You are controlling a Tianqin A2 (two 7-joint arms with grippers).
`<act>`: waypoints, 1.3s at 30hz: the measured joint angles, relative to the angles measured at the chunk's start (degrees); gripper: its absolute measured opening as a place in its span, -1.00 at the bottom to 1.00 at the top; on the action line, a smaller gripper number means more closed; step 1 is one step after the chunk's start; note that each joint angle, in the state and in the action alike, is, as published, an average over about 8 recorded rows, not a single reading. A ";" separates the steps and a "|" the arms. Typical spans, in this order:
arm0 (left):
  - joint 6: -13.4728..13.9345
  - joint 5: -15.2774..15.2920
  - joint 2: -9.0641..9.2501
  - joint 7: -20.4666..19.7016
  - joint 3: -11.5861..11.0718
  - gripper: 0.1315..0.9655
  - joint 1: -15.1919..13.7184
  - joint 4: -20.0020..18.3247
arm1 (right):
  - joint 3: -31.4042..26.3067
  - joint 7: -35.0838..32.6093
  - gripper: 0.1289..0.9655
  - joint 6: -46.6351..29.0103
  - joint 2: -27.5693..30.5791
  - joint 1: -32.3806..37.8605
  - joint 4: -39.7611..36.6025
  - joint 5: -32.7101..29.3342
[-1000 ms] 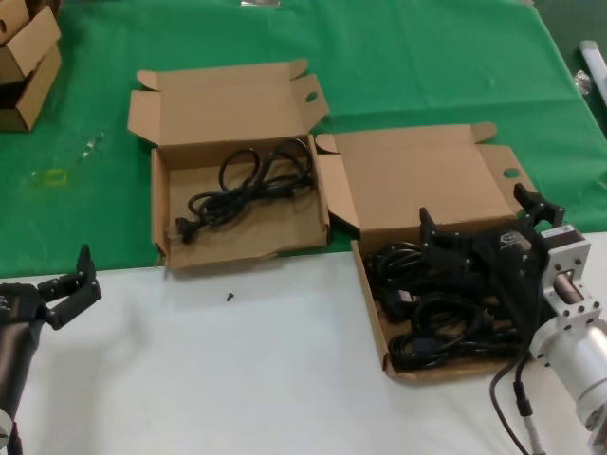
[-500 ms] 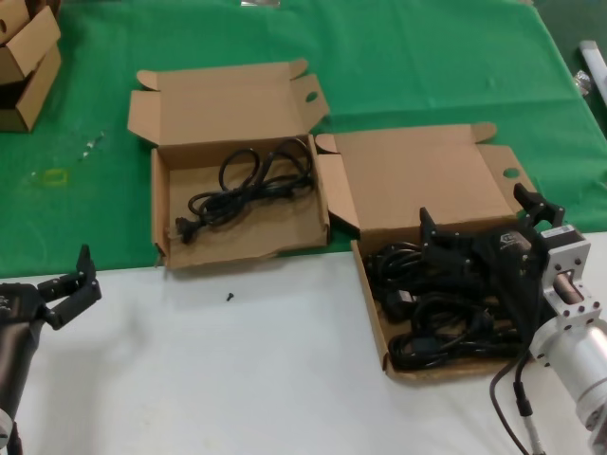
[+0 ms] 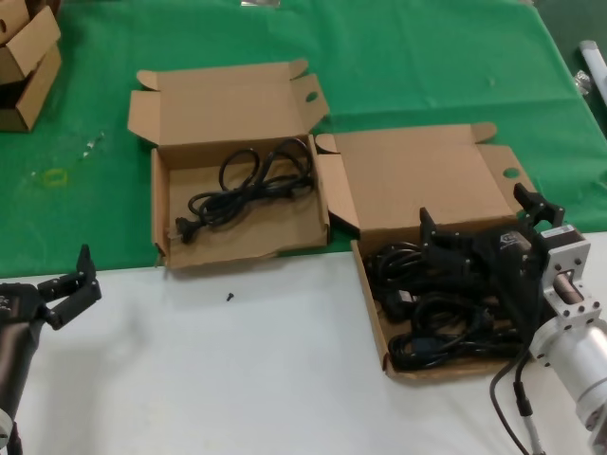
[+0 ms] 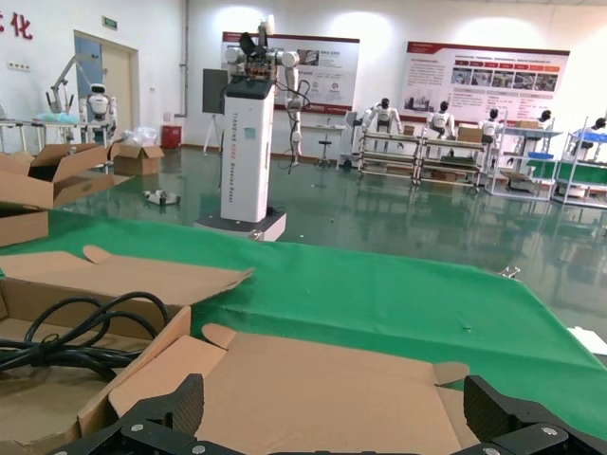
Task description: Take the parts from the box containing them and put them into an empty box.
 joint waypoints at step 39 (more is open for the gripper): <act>0.00 0.00 0.00 0.00 0.00 1.00 0.00 0.00 | 0.00 0.00 1.00 0.00 0.00 0.00 0.00 0.00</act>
